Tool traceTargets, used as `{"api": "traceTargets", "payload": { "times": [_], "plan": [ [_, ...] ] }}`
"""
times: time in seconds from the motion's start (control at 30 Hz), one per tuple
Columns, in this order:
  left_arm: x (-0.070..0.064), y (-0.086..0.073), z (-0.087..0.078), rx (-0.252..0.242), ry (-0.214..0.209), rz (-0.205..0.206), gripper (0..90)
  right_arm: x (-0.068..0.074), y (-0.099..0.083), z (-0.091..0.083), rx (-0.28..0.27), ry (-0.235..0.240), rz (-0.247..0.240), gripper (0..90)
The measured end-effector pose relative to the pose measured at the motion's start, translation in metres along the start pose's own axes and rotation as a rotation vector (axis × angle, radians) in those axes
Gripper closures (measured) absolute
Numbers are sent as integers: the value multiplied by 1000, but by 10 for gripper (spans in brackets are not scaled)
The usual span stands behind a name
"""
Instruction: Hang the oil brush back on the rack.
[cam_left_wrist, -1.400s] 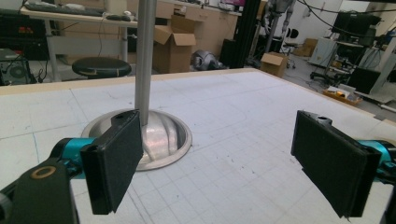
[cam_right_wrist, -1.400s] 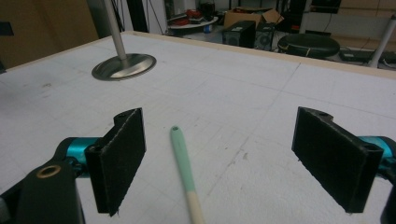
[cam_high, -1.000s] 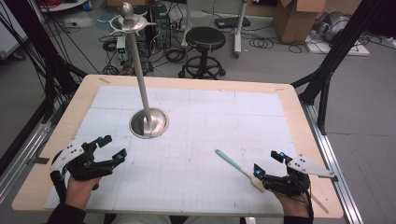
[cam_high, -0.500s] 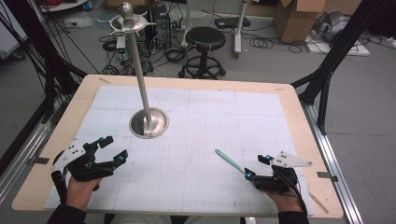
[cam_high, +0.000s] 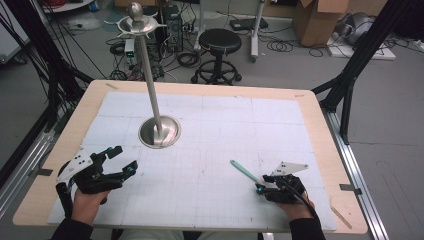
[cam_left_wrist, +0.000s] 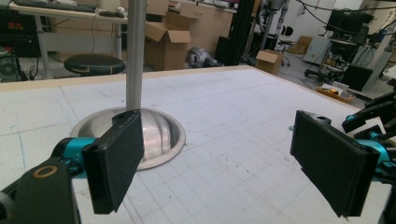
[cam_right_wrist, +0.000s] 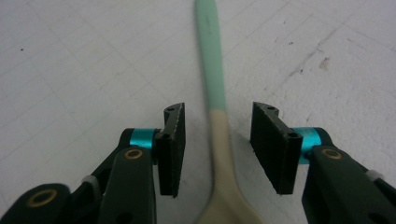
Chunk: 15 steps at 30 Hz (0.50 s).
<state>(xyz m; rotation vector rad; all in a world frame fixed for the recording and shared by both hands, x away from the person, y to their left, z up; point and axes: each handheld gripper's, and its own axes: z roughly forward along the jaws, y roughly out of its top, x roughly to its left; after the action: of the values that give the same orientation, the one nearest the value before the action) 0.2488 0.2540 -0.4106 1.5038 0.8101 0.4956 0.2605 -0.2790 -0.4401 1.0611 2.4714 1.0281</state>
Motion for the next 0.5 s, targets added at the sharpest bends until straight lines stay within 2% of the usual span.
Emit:
{"api": "traceTargets", "payload": {
  "times": [0.1, 0.23, 0.27, 0.37, 0.5],
  "plan": [
    [0, 0, 0, 0, -1, 2, 178, -1, 1, 0, 4, -6, 0, 612],
    [0, 0, 0, -1, -1, -2, 178, 1, 3, 0, 27, 3, -27, 790],
    [-1, 0, 0, 2, 0, -3, 178, 2, 4, 0, 34, 1, -30, 805],
    [-1, 0, 1, 6, -2, -1, 180, 1, 5, 0, 48, 3, 4, 820],
    [-1, -1, 1, 9, -7, -2, 183, 1, 8, 0, 68, 3, 13, 825]
  ]
}}
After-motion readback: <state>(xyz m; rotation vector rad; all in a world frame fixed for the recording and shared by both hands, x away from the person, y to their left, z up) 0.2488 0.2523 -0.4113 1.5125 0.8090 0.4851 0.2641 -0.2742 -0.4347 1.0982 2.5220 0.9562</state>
